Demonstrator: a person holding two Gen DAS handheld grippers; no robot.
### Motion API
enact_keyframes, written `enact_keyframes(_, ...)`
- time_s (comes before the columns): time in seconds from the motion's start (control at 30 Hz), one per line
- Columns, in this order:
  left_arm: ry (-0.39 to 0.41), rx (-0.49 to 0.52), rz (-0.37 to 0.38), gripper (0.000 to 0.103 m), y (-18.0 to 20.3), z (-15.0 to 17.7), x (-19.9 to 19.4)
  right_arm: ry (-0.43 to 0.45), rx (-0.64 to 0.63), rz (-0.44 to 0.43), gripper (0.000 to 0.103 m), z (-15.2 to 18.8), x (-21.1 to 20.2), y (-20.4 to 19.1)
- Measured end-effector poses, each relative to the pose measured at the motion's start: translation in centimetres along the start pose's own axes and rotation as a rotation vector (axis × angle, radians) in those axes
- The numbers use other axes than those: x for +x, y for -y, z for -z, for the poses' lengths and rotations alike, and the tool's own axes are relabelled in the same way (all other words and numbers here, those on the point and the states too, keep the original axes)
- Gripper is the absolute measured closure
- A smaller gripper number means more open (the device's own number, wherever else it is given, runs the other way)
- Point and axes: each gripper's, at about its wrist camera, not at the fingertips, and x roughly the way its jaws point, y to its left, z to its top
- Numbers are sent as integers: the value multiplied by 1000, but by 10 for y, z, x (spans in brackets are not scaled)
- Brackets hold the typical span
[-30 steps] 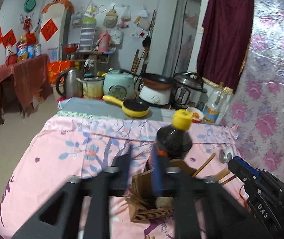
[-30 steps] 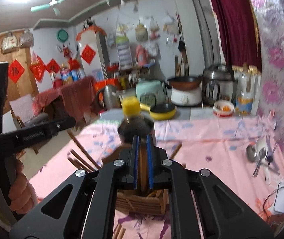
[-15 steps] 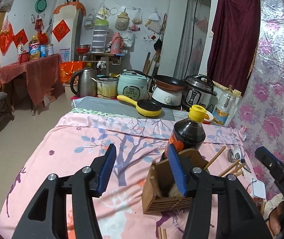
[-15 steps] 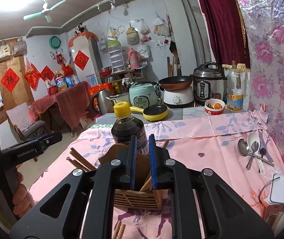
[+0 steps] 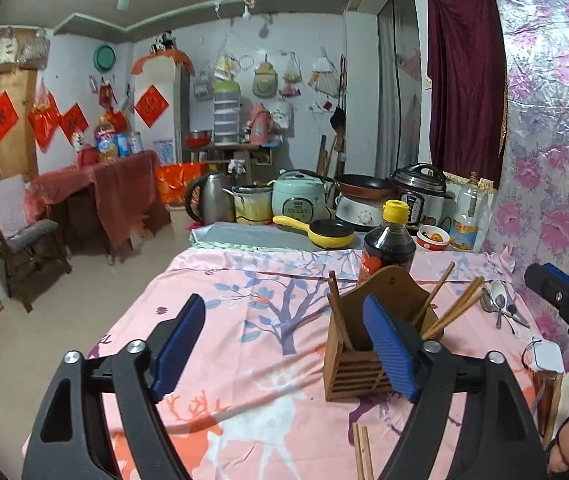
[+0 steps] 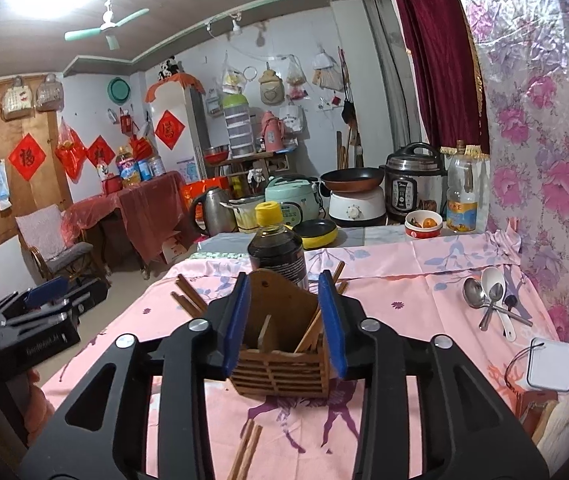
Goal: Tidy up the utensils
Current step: 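Move both open tools back down toward the remaining loose chopsticks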
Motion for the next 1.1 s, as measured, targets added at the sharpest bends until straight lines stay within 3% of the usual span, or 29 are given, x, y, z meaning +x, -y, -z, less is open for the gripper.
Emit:
enact_keyframes(0.23,22,10,-17,16,9,17,-36,48,-8,31,47,16,-37,-6)
enact_keyframes(0.7,68,34,-29,9,18,55,-111,87,28,62,34,52,-114,-5)
enact_keyframes(1.1,128,39,-60,6,17,90,-179,119,52,31,26,90,-180,-11)
